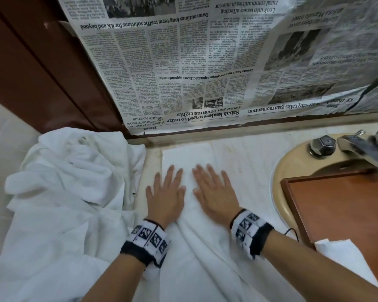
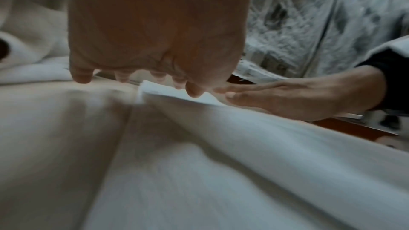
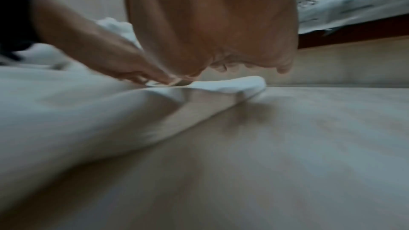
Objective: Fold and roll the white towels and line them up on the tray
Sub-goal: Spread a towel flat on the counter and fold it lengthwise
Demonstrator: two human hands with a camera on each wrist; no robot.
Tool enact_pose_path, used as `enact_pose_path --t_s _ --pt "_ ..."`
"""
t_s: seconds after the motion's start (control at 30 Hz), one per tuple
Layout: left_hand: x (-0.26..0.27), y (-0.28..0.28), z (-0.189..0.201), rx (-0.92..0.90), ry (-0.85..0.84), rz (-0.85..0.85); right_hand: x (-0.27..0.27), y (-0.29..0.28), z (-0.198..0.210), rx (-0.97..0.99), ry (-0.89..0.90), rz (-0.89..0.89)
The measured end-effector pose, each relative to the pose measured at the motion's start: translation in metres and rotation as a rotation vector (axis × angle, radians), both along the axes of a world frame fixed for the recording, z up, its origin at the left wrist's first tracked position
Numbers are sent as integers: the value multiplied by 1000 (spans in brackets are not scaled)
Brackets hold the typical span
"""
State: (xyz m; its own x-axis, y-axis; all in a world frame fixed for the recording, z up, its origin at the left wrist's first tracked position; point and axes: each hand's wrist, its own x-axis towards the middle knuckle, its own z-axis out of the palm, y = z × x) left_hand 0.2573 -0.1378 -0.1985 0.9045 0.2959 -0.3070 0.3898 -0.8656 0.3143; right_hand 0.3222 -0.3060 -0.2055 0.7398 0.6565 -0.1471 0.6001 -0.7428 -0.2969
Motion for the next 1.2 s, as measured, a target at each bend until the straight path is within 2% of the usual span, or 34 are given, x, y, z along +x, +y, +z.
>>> enact_pose_path --t_s 0.07,0.13,0.3,0.5,0.6,0.77,0.87,1.0,1.1,1.2 --pt "-17 -8 -8 43 28 -38 -23 -5 -9 -41 50 65" --pt "-28 -4 -14 73 4 -19 -28 -12 -12 -98 74 47" --pt "-30 7 -15 33 -33 66 -11 -29 -8 -134 89 -65" --pt "-17 -7 4 -60 18 125 7 -38 -3 -100 145 -119" --pt "-16 -23 13 -61 -5 58 0 -37 1 -39 103 -165" --pt "-21 -36 3 -13 83 -2 -14 -26 -6 -71 108 -83" --pt "-24 -22 -3 28 88 14 -3 -46 -11 -119 113 -87" --pt "-28 -9 -3 29 76 100 12 -77 -5 -177 118 -215" --pt "-24 -26 3 -26 -15 90 8 -57 7 -104 40 -168" --pt "-23 -54 1 -18 -56 -42 -7 -32 5 -50 71 -53"
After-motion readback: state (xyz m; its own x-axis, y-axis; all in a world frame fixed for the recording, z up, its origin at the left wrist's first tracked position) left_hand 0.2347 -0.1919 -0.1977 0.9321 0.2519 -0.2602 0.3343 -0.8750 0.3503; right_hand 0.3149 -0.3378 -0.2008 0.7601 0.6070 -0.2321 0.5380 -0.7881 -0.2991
